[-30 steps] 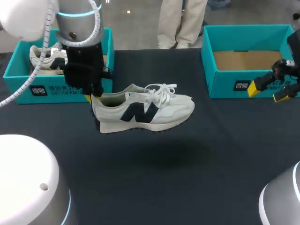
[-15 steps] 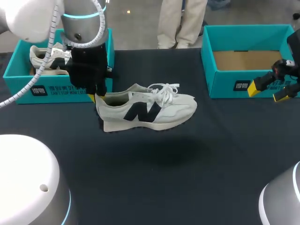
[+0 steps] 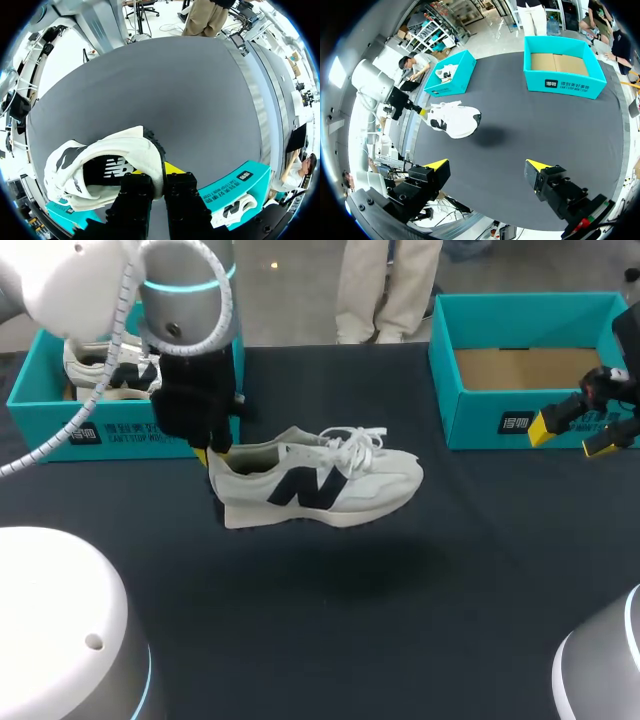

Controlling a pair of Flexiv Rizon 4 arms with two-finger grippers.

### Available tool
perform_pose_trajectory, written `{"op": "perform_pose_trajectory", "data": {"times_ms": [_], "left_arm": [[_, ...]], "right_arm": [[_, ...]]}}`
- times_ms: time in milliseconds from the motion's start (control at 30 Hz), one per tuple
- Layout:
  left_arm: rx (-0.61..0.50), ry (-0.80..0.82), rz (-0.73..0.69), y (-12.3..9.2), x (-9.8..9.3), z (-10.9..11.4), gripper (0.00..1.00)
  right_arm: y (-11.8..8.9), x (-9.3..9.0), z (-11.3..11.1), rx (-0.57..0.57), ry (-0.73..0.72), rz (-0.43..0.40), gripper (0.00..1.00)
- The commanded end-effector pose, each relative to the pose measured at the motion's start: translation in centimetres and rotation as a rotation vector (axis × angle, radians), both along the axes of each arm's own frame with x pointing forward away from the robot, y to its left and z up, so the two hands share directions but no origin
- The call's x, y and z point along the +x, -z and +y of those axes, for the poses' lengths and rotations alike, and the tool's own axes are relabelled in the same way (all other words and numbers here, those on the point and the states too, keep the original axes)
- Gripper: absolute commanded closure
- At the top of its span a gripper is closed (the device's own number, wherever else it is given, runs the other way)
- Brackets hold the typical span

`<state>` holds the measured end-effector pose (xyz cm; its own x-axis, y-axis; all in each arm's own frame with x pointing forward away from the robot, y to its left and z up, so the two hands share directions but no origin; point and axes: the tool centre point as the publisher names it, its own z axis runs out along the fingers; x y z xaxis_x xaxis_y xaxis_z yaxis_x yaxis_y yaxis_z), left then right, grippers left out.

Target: Take the shoe out of the shoebox, open the shoe tongue, remove and reinsert the insole, then place the shoe into the shoebox

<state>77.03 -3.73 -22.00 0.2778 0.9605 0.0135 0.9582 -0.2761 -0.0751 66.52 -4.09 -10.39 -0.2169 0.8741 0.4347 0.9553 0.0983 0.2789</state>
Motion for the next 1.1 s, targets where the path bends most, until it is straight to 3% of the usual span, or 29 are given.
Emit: {"op": "perform_pose_trajectory", "data": {"times_ms": [33, 667, 1100], "left_arm": [[0.02, -0.009, -0.017, 1.9, -0.5, -1.2, 1.0], [0.029, -0.12, 0.0, 10.4, -2.1, -2.8, 1.0], [0.08, -0.148, -0.062, 14.2, -3.3, -3.2, 1.0]], "right_arm": [[0.0, 0.3, 0.1, -0.002, -0.001, 0.005, 0.0], [0.0, 0.3, 0.1, -0.002, -0.001, 0.005, 0.0], [0.0, 0.3, 0.1, -0.002, -0.001, 0.005, 0.0]]}}
